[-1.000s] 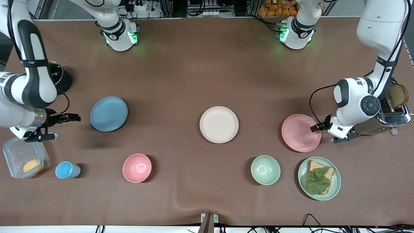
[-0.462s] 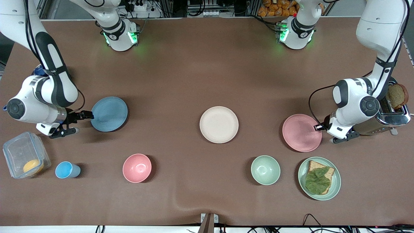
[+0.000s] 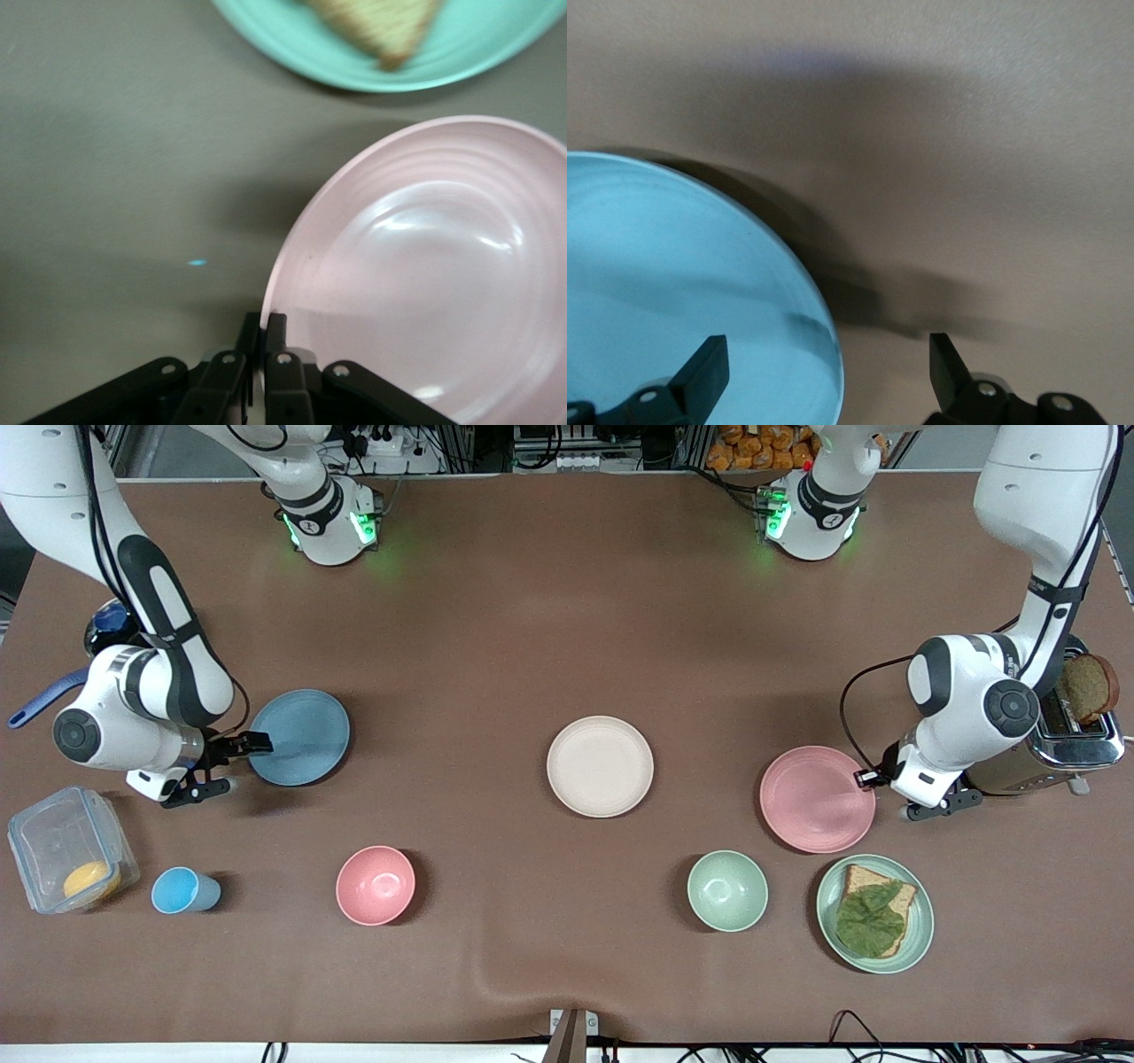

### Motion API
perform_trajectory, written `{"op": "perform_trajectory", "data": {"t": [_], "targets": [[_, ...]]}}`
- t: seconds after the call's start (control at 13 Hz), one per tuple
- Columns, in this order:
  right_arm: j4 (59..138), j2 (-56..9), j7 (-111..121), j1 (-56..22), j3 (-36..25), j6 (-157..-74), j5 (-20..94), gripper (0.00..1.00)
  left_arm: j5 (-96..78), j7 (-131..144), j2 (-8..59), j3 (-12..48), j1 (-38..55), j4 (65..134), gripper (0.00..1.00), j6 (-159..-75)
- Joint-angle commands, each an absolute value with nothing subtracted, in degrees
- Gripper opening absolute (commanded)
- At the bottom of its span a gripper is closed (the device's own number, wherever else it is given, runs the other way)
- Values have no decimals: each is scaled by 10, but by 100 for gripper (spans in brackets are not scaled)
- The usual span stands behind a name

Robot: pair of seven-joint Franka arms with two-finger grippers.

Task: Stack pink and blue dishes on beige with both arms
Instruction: 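Grip the pink plate with the left gripper while the right gripper grips the blue plate, then slide the pink plate onto the beige plate with the left gripper and release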

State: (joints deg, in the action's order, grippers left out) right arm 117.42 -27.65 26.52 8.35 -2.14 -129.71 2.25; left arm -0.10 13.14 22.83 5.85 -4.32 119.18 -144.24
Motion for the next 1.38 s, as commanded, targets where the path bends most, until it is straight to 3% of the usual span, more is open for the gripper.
{"op": "perform_trajectory", "data": {"t": [0.0, 0.15, 0.23, 0.54, 0.77, 1.31], "targets": [[1169, -283, 278, 80, -22, -1297, 36, 55, -11, 183, 175, 114, -44, 1197, 0, -1405], [1169, -284, 278, 82, -21, -1296, 36, 8, -11, 219, 175, 162, -42, 1198, 0, -1400], [1168, -284, 277, 82, -21, -1294, 36, 0, -11, 248, 183, 185, -37, 1197, 0, -1400], [1160, -284, 275, 73, -21, -1286, 36, 0, -9, 377, 207, 213, 45, 1177, 0, -1401], [1115, -284, 272, 65, -21, -1220, 36, 0, -9, 446, 222, 213, 97, 1154, 0, -1401], [1052, -284, 271, 65, -21, -1138, 38, 0, -8, 481, 281, 213, 145, 1128, 0, -1439]]}}
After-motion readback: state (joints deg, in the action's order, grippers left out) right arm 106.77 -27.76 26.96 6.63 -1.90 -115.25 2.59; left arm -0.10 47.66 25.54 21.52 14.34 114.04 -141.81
